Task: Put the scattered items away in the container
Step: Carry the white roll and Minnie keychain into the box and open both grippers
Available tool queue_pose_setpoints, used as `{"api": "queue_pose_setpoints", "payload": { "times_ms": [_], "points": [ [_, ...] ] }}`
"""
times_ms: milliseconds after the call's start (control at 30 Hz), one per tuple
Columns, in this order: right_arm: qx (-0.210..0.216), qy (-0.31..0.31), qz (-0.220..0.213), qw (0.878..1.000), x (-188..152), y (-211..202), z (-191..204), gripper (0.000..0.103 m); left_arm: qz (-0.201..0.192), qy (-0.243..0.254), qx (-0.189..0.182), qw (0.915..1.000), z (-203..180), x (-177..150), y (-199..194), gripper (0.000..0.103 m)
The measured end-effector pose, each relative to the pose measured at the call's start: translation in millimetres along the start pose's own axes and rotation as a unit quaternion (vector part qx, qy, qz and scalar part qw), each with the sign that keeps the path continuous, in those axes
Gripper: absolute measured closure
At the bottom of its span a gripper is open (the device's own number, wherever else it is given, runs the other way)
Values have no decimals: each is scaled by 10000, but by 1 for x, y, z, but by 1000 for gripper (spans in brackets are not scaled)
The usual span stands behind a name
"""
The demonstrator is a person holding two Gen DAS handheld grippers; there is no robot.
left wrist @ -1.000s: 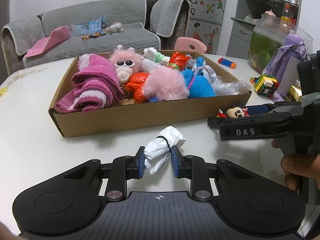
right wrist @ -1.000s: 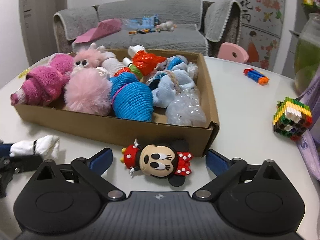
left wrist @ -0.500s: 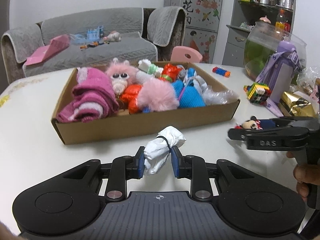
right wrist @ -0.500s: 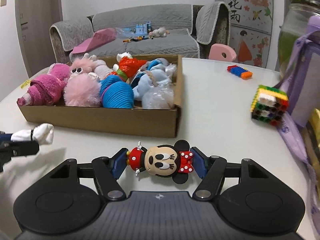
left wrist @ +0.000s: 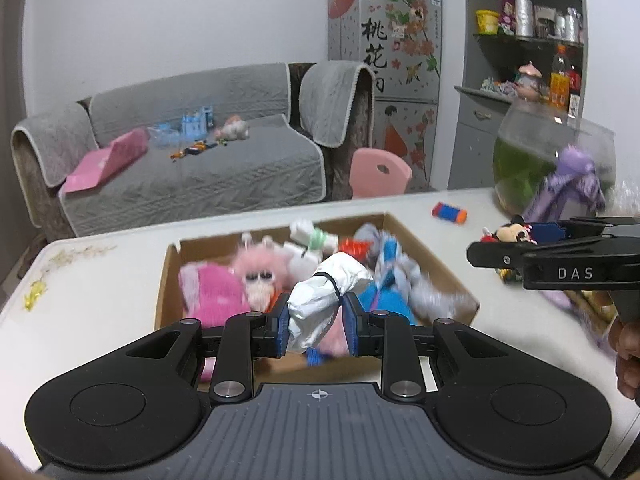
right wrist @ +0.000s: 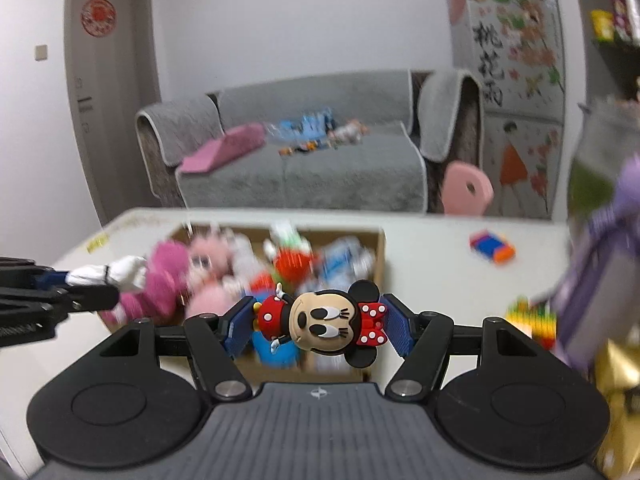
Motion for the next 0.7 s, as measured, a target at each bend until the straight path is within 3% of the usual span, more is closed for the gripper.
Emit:
{"api": "queue_pose_setpoints", "payload": {
  "times_ms": [233, 700],
  "points": [
    [154, -181, -50, 9997, 38, 33, 2, 40, -20, 101, 189, 9998, -3, 33, 25, 70],
    [379, -523, 419, 9970, 47, 88, 11, 40, 394, 103, 456, 9981, 13, 43, 99, 70]
  ]
}}
Point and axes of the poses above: each gripper's, at about its wrist camera, not at the fingertips, and y roughly the way its jaws point, z to its left, x to its top, the point moved 3 cm from there along y, roughly the way its jaws point, and after that the axes turned 3 degrees about -z, right-handed, at the moved point
